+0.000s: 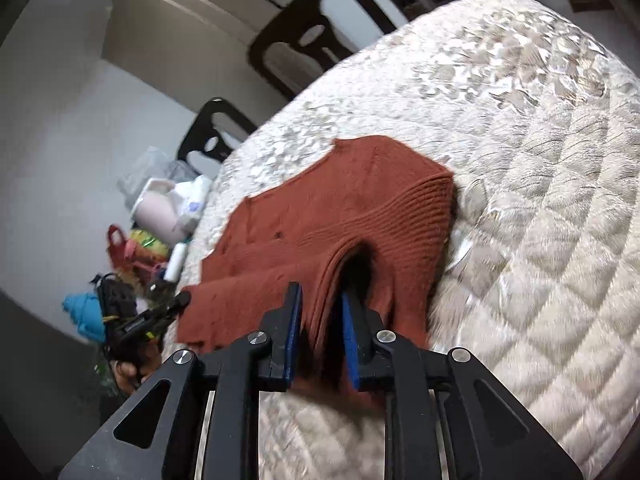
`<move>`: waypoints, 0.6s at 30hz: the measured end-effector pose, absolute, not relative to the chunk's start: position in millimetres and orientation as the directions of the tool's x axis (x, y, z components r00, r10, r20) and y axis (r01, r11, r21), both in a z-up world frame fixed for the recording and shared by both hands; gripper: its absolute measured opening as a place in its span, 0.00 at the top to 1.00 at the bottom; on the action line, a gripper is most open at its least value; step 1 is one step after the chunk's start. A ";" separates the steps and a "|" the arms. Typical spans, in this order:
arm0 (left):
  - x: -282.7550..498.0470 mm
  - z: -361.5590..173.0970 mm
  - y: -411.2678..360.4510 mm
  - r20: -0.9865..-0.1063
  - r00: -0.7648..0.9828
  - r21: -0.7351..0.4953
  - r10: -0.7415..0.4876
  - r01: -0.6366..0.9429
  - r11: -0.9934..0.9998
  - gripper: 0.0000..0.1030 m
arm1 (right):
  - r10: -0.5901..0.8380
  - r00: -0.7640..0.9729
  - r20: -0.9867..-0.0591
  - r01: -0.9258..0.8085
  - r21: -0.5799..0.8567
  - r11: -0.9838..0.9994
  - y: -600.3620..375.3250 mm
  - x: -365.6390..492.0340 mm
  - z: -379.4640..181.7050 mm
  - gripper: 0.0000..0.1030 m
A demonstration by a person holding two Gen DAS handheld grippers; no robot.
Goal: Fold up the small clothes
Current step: 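Grasp the hem with the left tool while the right tool grasps the hem, lifting toward the collar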
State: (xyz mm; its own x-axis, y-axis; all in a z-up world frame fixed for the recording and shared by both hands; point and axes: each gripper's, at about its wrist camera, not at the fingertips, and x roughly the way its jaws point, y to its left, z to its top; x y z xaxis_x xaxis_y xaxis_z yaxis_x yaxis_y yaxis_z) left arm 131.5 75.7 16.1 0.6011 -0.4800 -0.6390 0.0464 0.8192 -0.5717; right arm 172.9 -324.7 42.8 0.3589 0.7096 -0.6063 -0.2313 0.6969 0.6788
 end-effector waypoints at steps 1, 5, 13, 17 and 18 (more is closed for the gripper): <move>129.2 17.8 74.3 -0.631 0.595 -0.585 -0.498 0.056 0.809 0.86 | 0.717 0.344 -0.607 -0.242 0.680 0.692 -323.9 171.2 43.0 0.80; 130.2 14.4 61.9 -0.633 0.548 -0.614 -0.547 0.075 0.786 0.77 | 0.719 0.301 -0.627 -0.279 0.663 0.695 -312.3 171.4 40.3 0.80; 160.3 37.4 56.2 -0.564 0.608 -0.634 -0.559 0.115 0.765 0.77 | 0.788 0.332 -0.518 -0.302 0.734 0.609 -298.3 198.1 57.1 0.80; 191.4 44.6 72.8 -0.565 0.680 -0.630 -0.467 0.009 0.776 0.77 | 0.783 0.389 -0.485 -0.231 0.772 0.592 -297.3 229.8 61.8 0.78; 197.0 44.5 76.7 -0.571 0.689 -0.623 -0.446 -0.010 0.782 0.77 | 0.774 0.400 -0.491 -0.213 0.771 0.600 -297.7 236.3 61.5 0.70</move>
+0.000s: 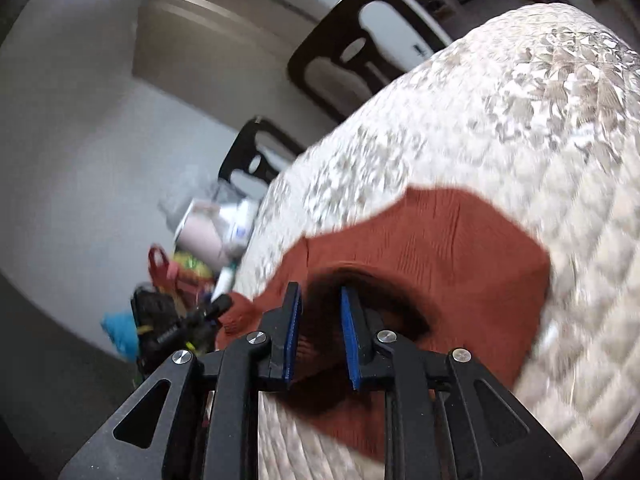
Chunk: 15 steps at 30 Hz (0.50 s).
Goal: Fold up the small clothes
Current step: 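Grasp the hem with the left tool while the right tool grasps the hem, lifting toward the collar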
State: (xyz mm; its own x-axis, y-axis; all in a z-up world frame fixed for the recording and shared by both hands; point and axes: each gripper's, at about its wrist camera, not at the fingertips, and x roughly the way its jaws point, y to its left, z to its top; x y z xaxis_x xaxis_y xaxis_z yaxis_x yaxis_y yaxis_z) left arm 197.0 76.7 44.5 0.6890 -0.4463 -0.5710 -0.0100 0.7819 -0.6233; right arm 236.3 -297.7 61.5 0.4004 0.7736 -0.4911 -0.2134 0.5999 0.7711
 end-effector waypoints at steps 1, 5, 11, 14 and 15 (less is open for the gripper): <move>201.2 44.2 81.7 -0.585 0.696 -0.611 -0.415 -0.042 0.791 0.77 | 0.756 0.416 -0.506 -0.189 0.765 0.616 -298.7 242.3 61.3 0.59; 198.1 46.6 94.3 -0.605 0.706 -0.576 -0.367 -0.070 0.815 0.75 | 0.712 0.443 -0.544 -0.179 0.725 0.665 -304.8 242.8 63.1 0.54; 198.7 40.9 80.6 -0.668 0.669 -0.473 -0.326 -0.044 0.880 0.59 | 0.587 0.452 -0.672 -0.201 0.564 0.801 -294.5 243.3 48.6 0.54; 219.9 28.6 66.0 -0.720 0.618 -0.425 -0.317 -0.031 0.905 0.59 | 0.520 0.432 -0.737 -0.215 0.476 0.853 -283.9 249.3 37.7 0.54; 225.6 25.5 60.8 -0.734 0.603 -0.410 -0.313 -0.026 0.912 0.59 | 0.503 0.427 -0.751 -0.219 0.454 0.864 -282.0 250.4 35.2 0.54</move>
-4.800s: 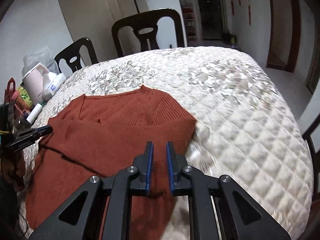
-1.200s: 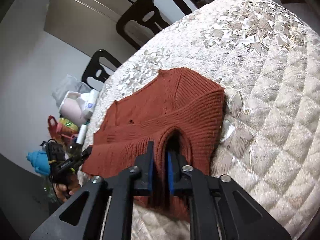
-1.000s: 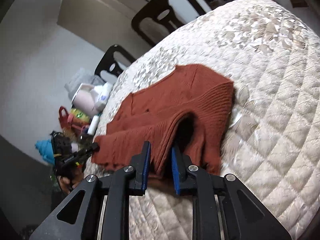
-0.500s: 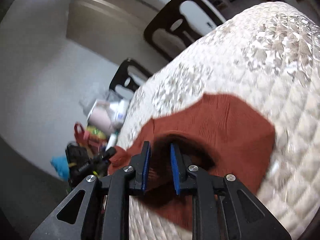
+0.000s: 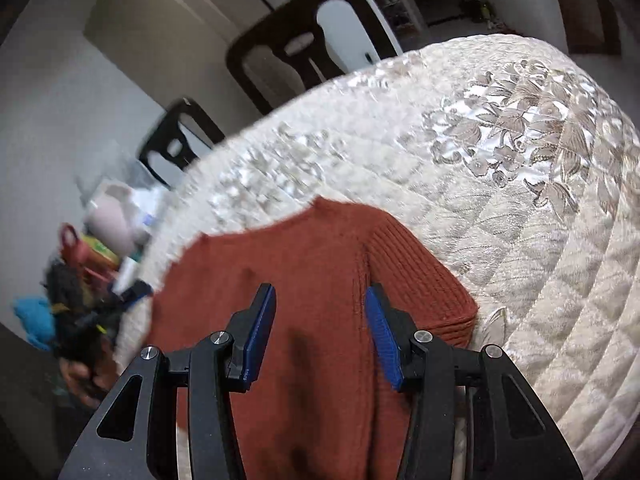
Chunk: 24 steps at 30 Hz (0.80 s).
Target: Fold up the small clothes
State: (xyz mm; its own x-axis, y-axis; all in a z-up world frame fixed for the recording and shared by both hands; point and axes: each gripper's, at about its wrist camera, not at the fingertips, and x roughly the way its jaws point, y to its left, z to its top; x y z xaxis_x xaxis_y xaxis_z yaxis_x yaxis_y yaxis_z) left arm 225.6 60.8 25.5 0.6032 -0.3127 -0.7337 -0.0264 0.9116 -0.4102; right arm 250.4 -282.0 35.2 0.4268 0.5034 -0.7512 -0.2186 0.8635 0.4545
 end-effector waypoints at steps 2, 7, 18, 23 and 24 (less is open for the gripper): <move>233.4 22.6 50.9 -0.751 0.586 -0.377 -0.305 -0.002 0.926 0.59 | 0.479 0.426 -0.767 -0.233 0.419 0.878 -279.3 251.8 32.4 0.58; 244.5 15.7 39.9 -0.781 0.556 -0.333 -0.284 0.013 0.943 0.82 | 0.430 0.438 -0.790 -0.257 0.348 0.901 -277.2 252.0 36.8 0.92; 230.9 43.4 52.4 -0.679 0.675 -0.343 -0.289 0.057 0.938 0.93 | 0.452 0.516 -0.728 -0.294 0.345 0.891 -277.7 252.2 60.2 0.93; 241.2 28.8 73.5 -0.689 0.685 -0.354 -0.236 -0.034 0.935 0.93 | 0.408 0.542 -0.735 -0.226 0.340 0.913 -289.3 270.4 49.6 0.93; 243.2 22.6 75.3 -0.700 0.679 -0.343 -0.220 -0.051 0.938 0.93 | 0.392 0.535 -0.749 -0.207 0.333 0.920 -291.4 275.3 42.5 0.93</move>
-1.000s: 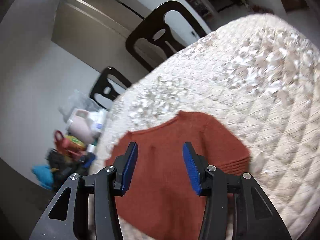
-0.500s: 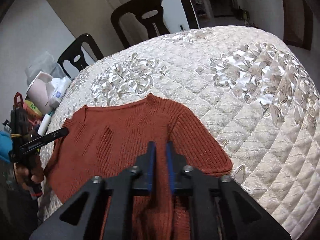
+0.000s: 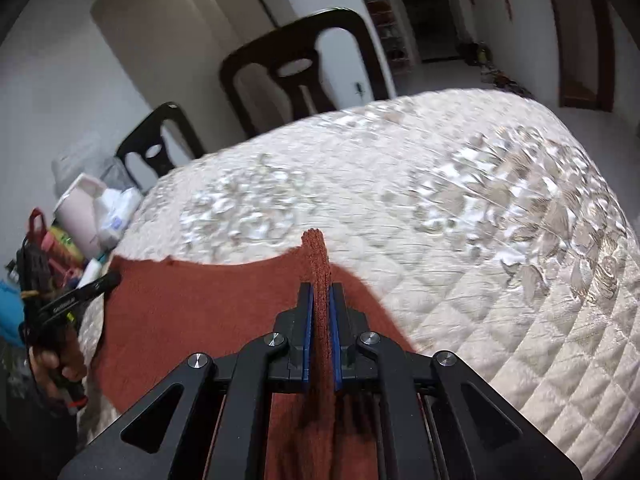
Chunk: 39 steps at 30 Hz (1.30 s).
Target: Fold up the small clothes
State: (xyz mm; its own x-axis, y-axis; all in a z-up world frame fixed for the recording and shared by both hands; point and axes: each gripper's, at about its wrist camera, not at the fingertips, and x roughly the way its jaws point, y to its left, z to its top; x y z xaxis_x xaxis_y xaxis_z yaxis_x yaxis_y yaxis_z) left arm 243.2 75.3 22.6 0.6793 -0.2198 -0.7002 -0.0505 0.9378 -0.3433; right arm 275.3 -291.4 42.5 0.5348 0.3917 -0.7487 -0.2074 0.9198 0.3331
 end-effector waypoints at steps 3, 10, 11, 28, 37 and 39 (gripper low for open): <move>246.7 5.2 77.9 -0.727 0.659 -0.328 -0.195 -0.084 0.941 0.93 | 0.375 0.511 -0.774 -0.191 0.323 0.927 -293.5 282.1 27.6 0.93; 243.3 7.4 69.9 -0.747 0.649 -0.262 -0.148 -0.082 0.962 0.89 | 0.339 0.527 -0.779 -0.196 0.277 0.941 -294.3 272.1 38.9 0.85; 239.7 11.5 69.8 -0.746 0.651 -0.255 -0.141 -0.084 0.963 0.89 | 0.332 0.543 -0.771 -0.206 0.261 0.943 -293.4 264.3 45.5 0.84; 138.1 32.2 -37.7 -0.713 0.638 -0.200 -0.292 0.214 0.956 0.80 | 0.393 0.516 -0.761 -0.493 0.111 0.863 -206.2 137.1 47.4 0.77; 131.3 25.1 -50.2 -0.732 0.630 -0.163 -0.260 0.209 0.964 0.79 | 0.351 0.553 -0.755 -0.470 0.065 0.880 -212.2 130.6 48.2 0.77; 129.7 28.2 -46.4 -0.722 0.653 -0.133 -0.226 0.190 0.973 0.79 | 0.326 0.577 -0.749 -0.448 0.044 0.893 -220.1 126.7 50.9 0.77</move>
